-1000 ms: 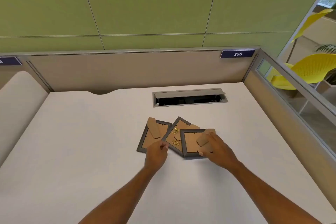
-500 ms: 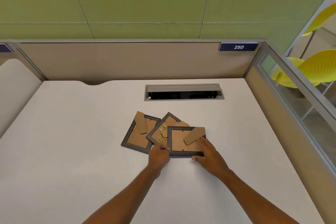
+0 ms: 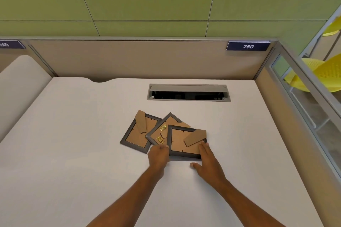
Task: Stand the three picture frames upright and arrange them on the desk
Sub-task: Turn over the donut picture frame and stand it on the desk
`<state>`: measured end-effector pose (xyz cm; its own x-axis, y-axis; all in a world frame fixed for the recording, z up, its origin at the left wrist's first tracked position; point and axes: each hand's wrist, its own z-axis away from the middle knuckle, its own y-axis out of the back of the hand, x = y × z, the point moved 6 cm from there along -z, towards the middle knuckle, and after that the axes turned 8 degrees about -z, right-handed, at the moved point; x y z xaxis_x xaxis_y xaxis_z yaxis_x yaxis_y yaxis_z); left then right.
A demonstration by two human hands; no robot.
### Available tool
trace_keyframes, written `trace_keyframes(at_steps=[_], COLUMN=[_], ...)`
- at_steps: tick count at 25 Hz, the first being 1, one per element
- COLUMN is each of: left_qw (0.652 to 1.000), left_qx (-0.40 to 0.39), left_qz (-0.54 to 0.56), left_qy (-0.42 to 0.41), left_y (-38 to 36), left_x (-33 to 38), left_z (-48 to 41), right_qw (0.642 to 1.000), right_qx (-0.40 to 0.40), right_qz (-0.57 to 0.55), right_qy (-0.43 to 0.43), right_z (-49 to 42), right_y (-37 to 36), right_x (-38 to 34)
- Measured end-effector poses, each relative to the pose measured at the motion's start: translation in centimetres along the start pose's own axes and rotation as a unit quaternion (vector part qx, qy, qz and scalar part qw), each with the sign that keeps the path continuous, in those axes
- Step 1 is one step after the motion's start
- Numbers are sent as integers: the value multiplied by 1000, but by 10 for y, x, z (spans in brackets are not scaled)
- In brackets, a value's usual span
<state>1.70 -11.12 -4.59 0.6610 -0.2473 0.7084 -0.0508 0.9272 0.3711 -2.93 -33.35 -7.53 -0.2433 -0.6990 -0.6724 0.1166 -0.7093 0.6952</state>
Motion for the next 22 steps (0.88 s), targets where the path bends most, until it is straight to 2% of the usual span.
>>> trace_keyframes(at_steps=[6,10,16,22], left_qw=[999,997,987,977], left_qx=[-6,-21,-78,-144], left_qz=[20,36,55,57], left_qy=[-42,-67,-131,-144], left_y=[-5,-15,-41,-74], left_x=[18,31,54,68], left_z=[16,31,58,82], right_qw=[1000,999,995,981], right_qx=[-7,6,88,168], right_qz=[-15,-26,-45,-87], right_qy=[-2,-33,-14,28], right_z=[0,3,8,15], right_y=[0,4,23,48], right_x=[9,13,-2,-5])
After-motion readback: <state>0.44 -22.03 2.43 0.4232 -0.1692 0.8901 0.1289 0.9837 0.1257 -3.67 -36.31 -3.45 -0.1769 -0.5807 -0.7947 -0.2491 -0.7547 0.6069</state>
